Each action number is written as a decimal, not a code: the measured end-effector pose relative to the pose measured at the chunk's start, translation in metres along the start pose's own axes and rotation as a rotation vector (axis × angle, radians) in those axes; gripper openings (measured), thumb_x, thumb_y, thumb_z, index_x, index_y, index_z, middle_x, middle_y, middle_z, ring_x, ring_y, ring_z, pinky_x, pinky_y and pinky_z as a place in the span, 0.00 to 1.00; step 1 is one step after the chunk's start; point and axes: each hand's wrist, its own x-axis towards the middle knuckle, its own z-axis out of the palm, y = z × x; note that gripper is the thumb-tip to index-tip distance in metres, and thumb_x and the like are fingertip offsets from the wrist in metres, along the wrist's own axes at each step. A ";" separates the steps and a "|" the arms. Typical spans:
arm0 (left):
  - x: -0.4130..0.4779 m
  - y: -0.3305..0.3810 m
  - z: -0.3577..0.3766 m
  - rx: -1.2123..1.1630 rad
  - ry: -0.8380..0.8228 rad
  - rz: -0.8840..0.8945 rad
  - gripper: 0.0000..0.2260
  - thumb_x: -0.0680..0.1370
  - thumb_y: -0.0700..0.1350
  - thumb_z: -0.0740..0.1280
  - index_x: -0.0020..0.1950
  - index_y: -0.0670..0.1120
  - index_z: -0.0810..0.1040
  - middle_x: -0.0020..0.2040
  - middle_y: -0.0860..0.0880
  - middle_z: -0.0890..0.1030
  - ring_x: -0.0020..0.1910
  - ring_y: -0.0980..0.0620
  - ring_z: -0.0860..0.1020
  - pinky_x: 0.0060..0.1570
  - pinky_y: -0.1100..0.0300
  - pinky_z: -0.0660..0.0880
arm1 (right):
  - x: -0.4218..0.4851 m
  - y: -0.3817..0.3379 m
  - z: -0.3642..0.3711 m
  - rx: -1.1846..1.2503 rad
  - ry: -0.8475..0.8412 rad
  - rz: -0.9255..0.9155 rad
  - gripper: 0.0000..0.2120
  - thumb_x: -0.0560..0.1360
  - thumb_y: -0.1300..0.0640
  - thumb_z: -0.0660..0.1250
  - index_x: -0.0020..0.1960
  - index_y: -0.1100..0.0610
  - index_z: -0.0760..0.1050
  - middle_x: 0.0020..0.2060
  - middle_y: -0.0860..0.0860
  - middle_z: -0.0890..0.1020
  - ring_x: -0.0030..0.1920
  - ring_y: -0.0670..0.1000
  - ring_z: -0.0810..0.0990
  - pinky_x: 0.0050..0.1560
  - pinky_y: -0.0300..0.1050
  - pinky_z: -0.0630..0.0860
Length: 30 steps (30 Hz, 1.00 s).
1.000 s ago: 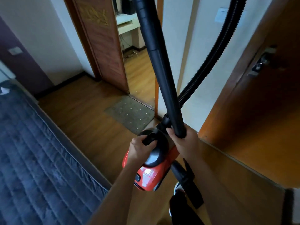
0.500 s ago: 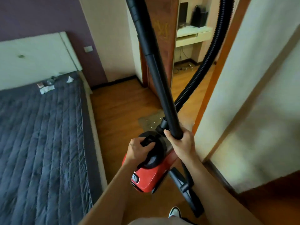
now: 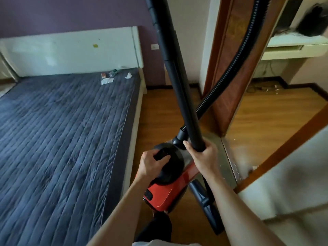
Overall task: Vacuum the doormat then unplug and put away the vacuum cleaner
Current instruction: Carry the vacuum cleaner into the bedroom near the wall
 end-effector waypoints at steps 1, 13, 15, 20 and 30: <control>0.008 -0.002 0.001 0.001 0.009 -0.013 0.06 0.73 0.45 0.75 0.38 0.45 0.83 0.29 0.56 0.78 0.27 0.63 0.76 0.28 0.71 0.69 | 0.008 0.003 0.004 0.002 -0.012 -0.005 0.17 0.72 0.57 0.79 0.33 0.45 0.73 0.25 0.38 0.75 0.28 0.42 0.74 0.33 0.30 0.66; 0.185 -0.025 0.006 -0.050 0.040 -0.117 0.16 0.73 0.43 0.75 0.28 0.52 0.75 0.25 0.57 0.74 0.24 0.62 0.74 0.25 0.71 0.66 | 0.173 0.058 0.088 0.020 -0.092 0.041 0.15 0.73 0.54 0.78 0.33 0.50 0.75 0.25 0.45 0.76 0.28 0.46 0.74 0.31 0.39 0.69; 0.226 -0.030 0.004 -0.054 0.028 -0.114 0.16 0.72 0.42 0.75 0.27 0.51 0.75 0.24 0.57 0.73 0.24 0.62 0.74 0.25 0.71 0.66 | 0.212 0.065 0.112 0.004 -0.096 0.040 0.11 0.73 0.54 0.78 0.37 0.55 0.79 0.29 0.51 0.81 0.33 0.52 0.80 0.35 0.45 0.75; 0.326 -0.036 -0.019 -0.053 0.065 -0.110 0.12 0.72 0.45 0.76 0.32 0.42 0.79 0.25 0.53 0.76 0.25 0.59 0.74 0.27 0.60 0.71 | 0.303 0.065 0.168 0.005 -0.122 0.007 0.11 0.73 0.54 0.78 0.37 0.56 0.79 0.29 0.54 0.81 0.32 0.54 0.79 0.34 0.47 0.73; 0.491 -0.038 -0.067 0.013 0.102 -0.105 0.11 0.72 0.51 0.75 0.33 0.50 0.79 0.29 0.52 0.79 0.30 0.55 0.79 0.30 0.63 0.72 | 0.450 0.064 0.246 0.058 -0.218 -0.108 0.21 0.74 0.60 0.77 0.32 0.39 0.74 0.24 0.41 0.73 0.26 0.45 0.72 0.32 0.32 0.67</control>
